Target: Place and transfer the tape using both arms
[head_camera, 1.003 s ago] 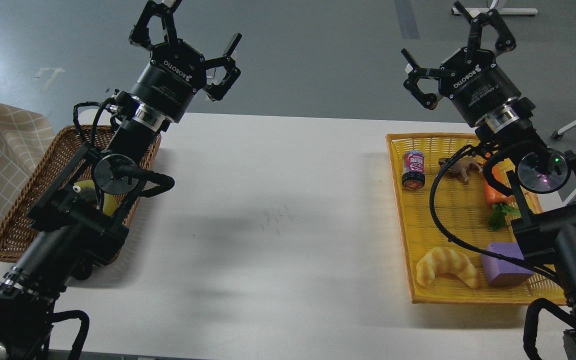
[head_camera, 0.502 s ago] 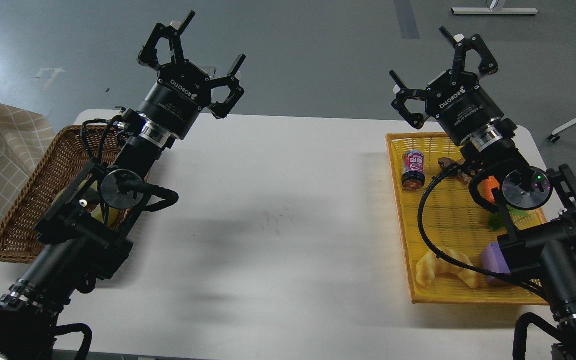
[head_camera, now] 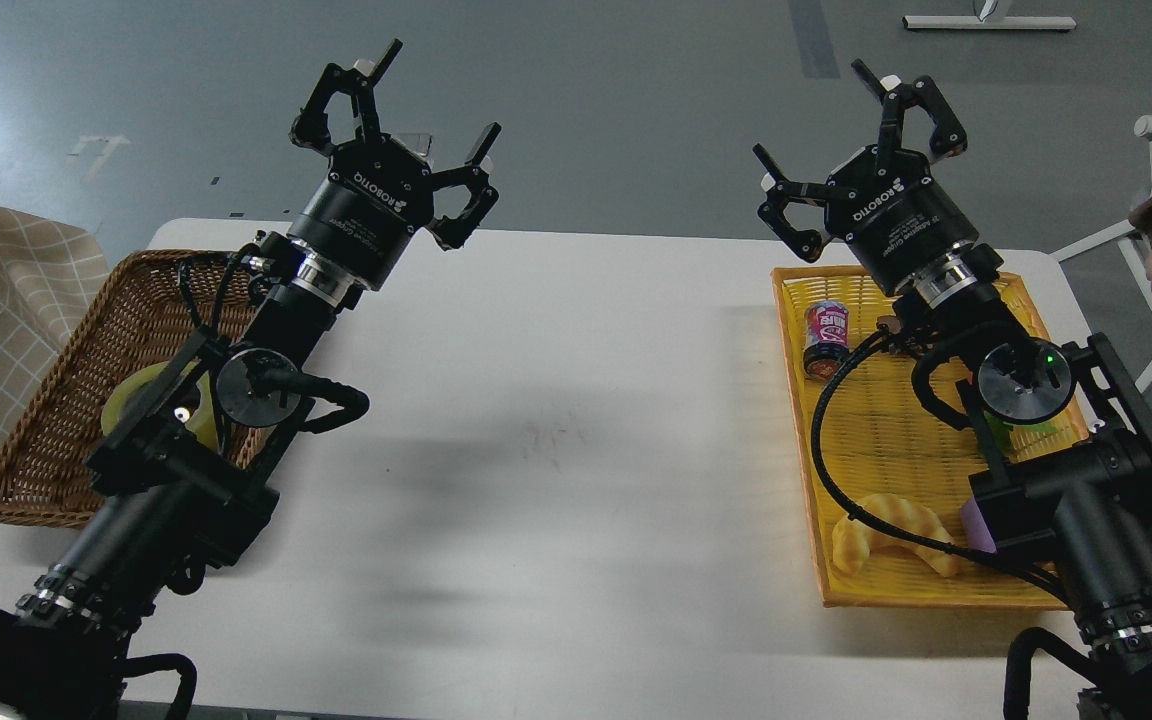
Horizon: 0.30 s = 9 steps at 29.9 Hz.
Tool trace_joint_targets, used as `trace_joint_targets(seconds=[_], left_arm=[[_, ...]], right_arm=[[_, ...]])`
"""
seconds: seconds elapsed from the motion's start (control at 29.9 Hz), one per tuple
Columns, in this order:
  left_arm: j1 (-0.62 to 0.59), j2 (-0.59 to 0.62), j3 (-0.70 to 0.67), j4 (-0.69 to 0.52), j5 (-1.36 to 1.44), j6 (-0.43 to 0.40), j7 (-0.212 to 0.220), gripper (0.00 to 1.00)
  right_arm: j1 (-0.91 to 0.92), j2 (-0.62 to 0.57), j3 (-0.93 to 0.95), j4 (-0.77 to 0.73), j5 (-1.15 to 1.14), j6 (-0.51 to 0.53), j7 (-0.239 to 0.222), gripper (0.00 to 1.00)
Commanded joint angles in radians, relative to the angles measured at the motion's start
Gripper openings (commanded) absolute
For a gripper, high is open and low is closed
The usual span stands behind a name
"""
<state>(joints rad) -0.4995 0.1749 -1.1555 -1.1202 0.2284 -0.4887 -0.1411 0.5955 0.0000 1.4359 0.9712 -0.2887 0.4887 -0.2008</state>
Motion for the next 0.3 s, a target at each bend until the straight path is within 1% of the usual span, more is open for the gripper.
trace_joint_targets(seconds=[0.0, 0.27], left_arm=[[0.001, -0.002, 0.002, 0.010, 0.000, 0.000, 0.000, 0.98], [0.004, 0.000, 0.000, 0.022, 0.000, 0.000, 0.000, 0.98]], right_arm=[[0.000, 0.000, 0.004, 0.001, 0.002, 0.000, 0.000, 1.00], [0.000, 0.000, 0.012, 0.004, 0.003, 0.000, 0.001, 1.00]])
